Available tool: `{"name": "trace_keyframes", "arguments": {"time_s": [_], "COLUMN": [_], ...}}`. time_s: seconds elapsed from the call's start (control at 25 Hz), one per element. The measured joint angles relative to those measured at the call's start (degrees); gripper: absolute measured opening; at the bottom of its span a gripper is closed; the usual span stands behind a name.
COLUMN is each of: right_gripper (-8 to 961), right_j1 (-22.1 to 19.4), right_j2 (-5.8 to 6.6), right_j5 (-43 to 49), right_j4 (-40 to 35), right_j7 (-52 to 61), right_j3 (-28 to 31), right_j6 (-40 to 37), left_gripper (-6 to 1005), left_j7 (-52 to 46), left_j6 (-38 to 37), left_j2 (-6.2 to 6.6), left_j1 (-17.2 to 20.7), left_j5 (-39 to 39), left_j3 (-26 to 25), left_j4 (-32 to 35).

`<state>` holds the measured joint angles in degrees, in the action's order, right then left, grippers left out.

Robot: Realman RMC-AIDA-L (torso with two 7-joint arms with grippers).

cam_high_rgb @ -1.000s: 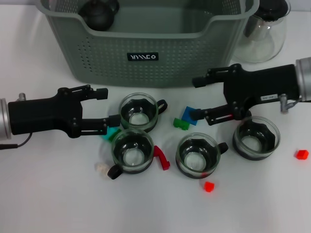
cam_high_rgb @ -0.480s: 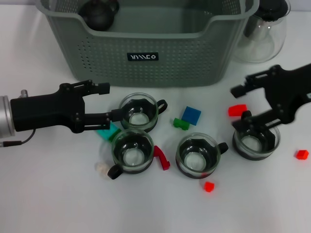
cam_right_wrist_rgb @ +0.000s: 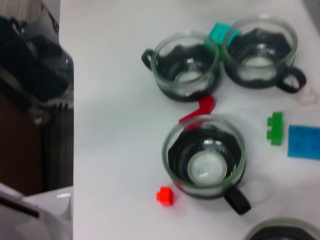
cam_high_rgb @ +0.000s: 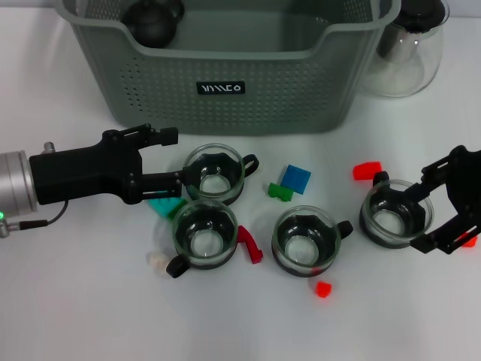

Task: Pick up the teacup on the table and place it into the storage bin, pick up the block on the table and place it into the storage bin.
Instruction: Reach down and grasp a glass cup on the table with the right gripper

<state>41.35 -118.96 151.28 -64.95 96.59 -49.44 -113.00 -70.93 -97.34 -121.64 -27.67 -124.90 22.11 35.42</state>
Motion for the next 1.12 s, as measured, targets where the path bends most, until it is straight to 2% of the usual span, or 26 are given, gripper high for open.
{"name": "trace_keyframes", "arguments": {"time_s": [0.2,0.48,0.84,1.12], "right_gripper": [851,851,834,793], "right_j1": [0.72,0.32,0.19,0.16], "right_j2": [-1.08,-1.6,-1.72,-1.71], "right_j5": [4.23,4.6,1.87,1.82], "right_j4": [0.35,1.74,4.74,5.31], "right_j7": [0.46,2.46,7.01,8.75], "right_j3": [-3.3,-10.26,-23.43,-26.64], "right_j6": [2.66,7.63,14.22,15.83], "left_gripper": [859,860,860,859], "left_j7": [0.0,0.13,0.45,0.6], "left_j6": [0.25,0.5,1.02,1.66], "left_j2": [-0.08,-0.4,-0.52,-0.53], "left_j1": [0.0,0.35,0.52,0.52], "left_j5": [0.01,0.1,0.39,0.75], "left_j3": [-0.05,-0.05,-0.14,-0.14], "left_j4": [-0.16,-0.28,-0.28,-0.26]}}
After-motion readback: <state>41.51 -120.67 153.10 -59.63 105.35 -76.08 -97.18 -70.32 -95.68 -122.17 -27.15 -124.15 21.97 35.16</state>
